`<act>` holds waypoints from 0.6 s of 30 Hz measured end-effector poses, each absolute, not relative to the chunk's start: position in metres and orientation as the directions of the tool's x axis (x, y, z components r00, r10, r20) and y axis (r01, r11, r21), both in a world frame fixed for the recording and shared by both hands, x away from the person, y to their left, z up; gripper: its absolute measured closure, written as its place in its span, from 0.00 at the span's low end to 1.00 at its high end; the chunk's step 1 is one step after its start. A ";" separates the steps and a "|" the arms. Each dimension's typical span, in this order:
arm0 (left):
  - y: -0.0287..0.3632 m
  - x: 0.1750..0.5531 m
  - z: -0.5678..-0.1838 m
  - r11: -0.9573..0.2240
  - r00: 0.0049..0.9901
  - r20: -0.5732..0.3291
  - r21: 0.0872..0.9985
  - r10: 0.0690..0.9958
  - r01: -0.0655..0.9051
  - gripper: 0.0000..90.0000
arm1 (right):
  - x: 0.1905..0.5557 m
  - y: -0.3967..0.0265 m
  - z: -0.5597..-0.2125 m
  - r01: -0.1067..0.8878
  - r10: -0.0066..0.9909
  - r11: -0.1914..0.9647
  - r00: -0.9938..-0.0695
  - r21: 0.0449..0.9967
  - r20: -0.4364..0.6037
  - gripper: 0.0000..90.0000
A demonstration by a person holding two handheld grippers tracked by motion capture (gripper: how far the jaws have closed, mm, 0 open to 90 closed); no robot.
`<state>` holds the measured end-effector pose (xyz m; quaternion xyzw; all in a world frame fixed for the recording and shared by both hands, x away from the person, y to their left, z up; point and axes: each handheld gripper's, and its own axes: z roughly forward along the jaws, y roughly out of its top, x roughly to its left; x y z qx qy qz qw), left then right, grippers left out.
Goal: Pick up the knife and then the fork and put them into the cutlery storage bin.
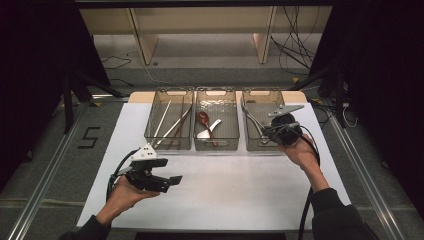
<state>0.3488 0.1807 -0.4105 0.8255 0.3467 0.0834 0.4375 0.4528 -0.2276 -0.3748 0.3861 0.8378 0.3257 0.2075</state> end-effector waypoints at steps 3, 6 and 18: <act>0.180 0.349 -0.411 -0.376 0.744 -0.167 0.780 0.647 0.501 0.20 | 0.459 -0.231 -0.376 0.529 0.795 0.476 -0.600 0.703 -0.087 0.97; 0.181 0.349 -0.411 -0.375 0.743 -0.168 0.779 0.648 0.503 0.20 | 0.466 -0.234 -0.378 0.546 0.810 0.456 -0.582 0.703 -0.073 0.97; 0.181 0.349 -0.411 -0.375 0.745 -0.168 0.781 0.645 0.500 0.20 | 0.493 -0.237 -0.379 0.611 0.861 0.403 -0.506 0.682 -0.055 0.97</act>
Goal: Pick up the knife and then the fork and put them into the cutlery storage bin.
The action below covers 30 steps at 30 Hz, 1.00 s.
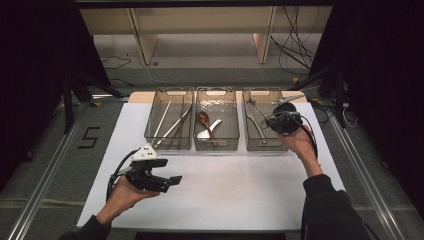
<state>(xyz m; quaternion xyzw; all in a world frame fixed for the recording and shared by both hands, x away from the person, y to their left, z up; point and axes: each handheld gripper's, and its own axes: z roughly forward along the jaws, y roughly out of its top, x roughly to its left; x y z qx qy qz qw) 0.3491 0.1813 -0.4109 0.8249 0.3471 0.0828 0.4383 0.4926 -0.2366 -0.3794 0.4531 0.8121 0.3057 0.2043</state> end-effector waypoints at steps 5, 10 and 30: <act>0.181 0.349 -0.411 -0.376 0.747 -0.167 0.781 0.644 0.498 0.20 | 0.501 -0.237 -0.383 0.636 0.876 0.381 -0.481 0.671 -0.042 0.97; 0.181 0.349 -0.411 -0.380 0.749 -0.165 0.780 0.642 0.497 0.20 | 0.509 -0.236 -0.386 0.656 0.887 0.370 -0.461 0.658 -0.039 0.97; 0.181 0.349 -0.411 -0.382 0.750 -0.166 0.778 0.641 0.499 0.20 | 0.529 -0.233 -0.398 0.717 0.915 0.330 -0.402 0.614 -0.022 0.97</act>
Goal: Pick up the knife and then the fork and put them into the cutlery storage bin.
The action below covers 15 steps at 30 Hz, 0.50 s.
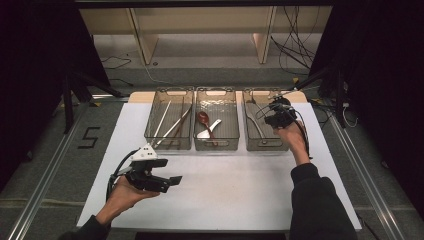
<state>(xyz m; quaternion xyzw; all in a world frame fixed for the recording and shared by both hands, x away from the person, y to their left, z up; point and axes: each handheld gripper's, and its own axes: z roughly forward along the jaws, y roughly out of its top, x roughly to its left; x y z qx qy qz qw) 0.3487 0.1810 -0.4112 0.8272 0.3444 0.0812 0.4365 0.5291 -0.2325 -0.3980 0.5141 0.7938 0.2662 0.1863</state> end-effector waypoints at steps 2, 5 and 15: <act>0.181 0.349 -0.411 -0.383 0.750 -0.167 0.777 0.640 0.499 0.20 | 0.530 -0.233 -0.400 0.721 0.915 0.332 -0.403 0.608 -0.022 0.96; 0.181 0.349 -0.411 -0.384 0.751 -0.165 0.778 0.639 0.497 0.20 | 0.531 -0.232 -0.401 0.726 0.918 0.331 -0.397 0.603 -0.026 0.96; 0.181 0.349 -0.412 -0.386 0.752 -0.166 0.776 0.638 0.498 0.20 | 0.533 -0.231 -0.400 0.713 0.913 0.335 -0.408 0.616 -0.024 0.78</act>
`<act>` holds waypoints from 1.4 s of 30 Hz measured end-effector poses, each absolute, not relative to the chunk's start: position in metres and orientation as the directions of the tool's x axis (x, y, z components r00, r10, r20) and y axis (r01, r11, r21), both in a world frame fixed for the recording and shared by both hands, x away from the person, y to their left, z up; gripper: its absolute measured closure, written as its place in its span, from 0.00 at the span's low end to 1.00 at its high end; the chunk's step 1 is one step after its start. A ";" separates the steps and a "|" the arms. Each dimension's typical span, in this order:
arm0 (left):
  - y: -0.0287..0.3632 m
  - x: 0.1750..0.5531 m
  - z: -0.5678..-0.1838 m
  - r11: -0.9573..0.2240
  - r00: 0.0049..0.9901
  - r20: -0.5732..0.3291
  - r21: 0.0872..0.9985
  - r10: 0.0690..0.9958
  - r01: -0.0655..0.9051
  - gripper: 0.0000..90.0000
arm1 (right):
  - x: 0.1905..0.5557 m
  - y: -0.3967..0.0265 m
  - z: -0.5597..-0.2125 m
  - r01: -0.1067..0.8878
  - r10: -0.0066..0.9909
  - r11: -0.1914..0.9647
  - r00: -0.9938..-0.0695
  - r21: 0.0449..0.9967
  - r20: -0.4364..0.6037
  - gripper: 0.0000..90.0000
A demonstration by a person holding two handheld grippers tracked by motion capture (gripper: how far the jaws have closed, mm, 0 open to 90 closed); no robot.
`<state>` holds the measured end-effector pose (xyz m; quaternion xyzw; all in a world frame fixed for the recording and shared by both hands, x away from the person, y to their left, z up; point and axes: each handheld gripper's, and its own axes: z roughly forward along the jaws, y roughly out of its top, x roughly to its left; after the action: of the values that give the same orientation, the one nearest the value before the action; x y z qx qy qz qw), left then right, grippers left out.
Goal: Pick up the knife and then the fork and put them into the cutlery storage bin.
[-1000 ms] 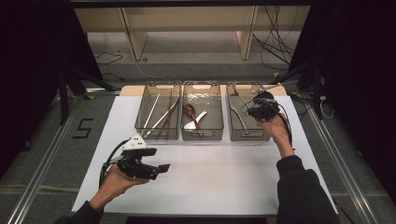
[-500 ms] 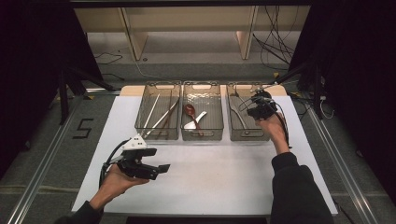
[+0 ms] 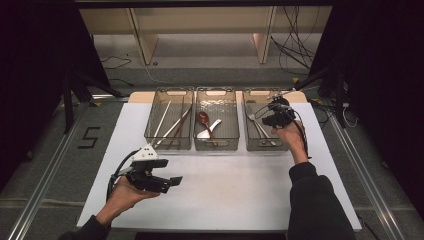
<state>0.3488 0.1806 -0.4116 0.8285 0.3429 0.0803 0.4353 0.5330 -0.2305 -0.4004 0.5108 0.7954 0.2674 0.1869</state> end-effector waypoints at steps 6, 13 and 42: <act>0.181 0.349 -0.412 -0.385 0.752 -0.164 0.778 0.638 0.497 0.20 | 0.525 -0.229 -0.395 0.703 0.902 0.325 -0.431 0.633 0.016 0.66; 0.180 0.349 -0.412 -0.383 0.751 -0.164 0.779 0.639 0.497 0.20 | 0.504 -0.224 -0.387 0.664 0.873 0.314 -0.483 0.679 0.069 0.56; 0.181 0.351 -0.410 -0.369 0.745 -0.175 0.782 0.644 0.502 0.20 | 0.428 -0.218 -0.380 0.569 0.794 0.258 -0.586 0.781 0.165 0.37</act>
<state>0.3506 0.1805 -0.4100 0.8234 0.3479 0.0801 0.4410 0.4275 -0.2182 -0.3803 0.4356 0.7820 0.4258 0.1320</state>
